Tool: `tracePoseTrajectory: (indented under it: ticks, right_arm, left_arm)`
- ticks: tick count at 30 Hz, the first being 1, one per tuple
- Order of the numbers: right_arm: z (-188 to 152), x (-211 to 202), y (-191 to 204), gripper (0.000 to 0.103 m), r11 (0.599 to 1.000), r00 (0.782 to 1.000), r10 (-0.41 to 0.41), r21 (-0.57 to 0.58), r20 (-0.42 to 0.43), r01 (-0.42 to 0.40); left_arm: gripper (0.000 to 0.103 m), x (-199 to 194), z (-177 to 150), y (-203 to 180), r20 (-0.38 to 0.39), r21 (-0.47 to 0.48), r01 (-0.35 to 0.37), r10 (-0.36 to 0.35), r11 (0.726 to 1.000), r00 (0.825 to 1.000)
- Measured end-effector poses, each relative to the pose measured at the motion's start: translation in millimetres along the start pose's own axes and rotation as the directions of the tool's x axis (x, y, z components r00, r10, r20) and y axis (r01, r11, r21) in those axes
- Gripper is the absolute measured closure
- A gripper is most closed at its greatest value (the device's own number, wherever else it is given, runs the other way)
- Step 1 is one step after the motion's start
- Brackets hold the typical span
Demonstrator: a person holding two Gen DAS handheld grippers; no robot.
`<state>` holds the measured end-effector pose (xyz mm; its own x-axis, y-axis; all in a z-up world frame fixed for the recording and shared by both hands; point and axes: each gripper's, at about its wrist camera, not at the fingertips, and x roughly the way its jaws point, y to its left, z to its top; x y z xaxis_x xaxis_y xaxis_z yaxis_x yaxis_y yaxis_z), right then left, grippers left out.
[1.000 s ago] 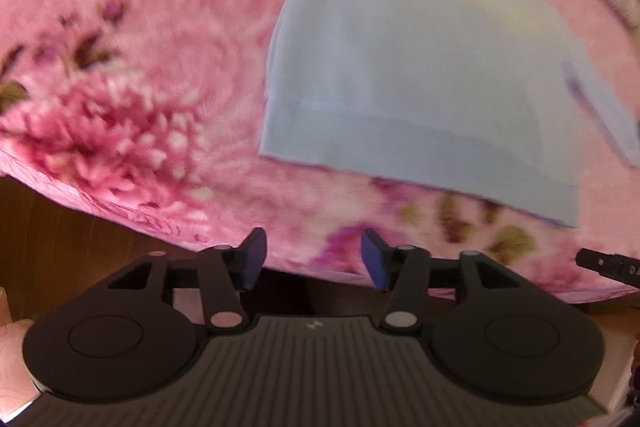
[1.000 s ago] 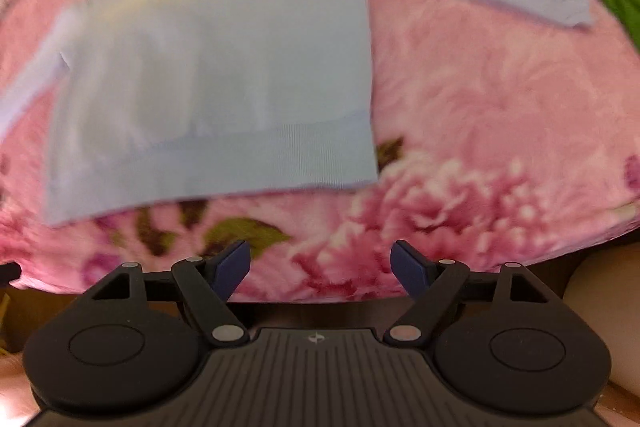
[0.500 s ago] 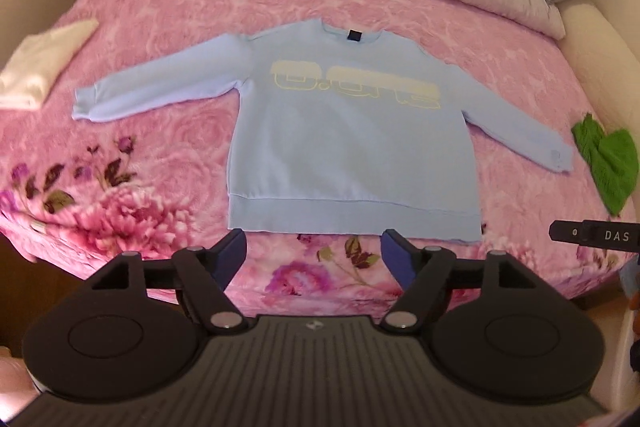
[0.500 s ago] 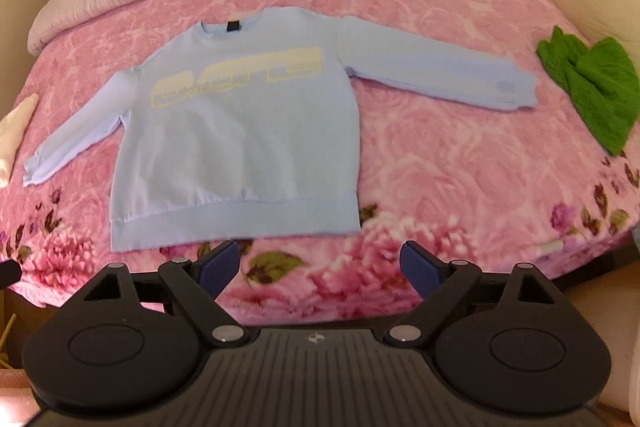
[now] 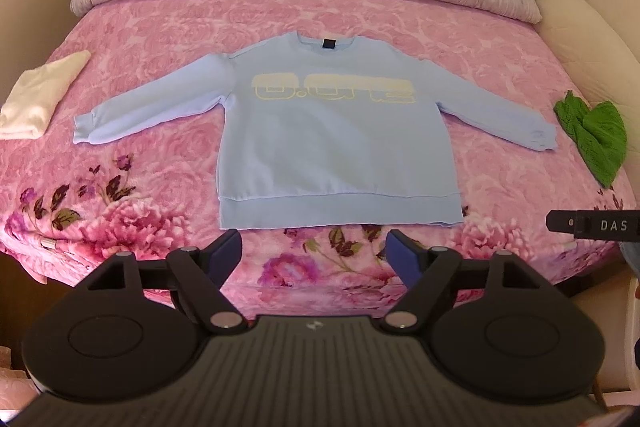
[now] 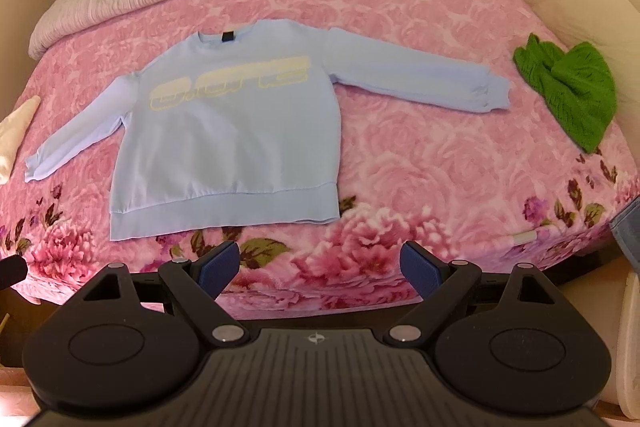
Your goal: Fold clothes
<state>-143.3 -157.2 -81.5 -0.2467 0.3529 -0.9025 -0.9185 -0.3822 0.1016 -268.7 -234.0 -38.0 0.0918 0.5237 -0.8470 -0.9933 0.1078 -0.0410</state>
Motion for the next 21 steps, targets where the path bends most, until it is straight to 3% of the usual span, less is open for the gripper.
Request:
tracePoseTrajectory:
  ticks: [21]
  right_arm:
    - [6.3,-31.4,-1.8,0.013,1.000,0.998,0.002,-0.021,0.070,-0.001]
  left_arm:
    - [0.024,-20.6,3.7,3.6,0.039,-0.049,-0.037,0.039,0.998,0.998]
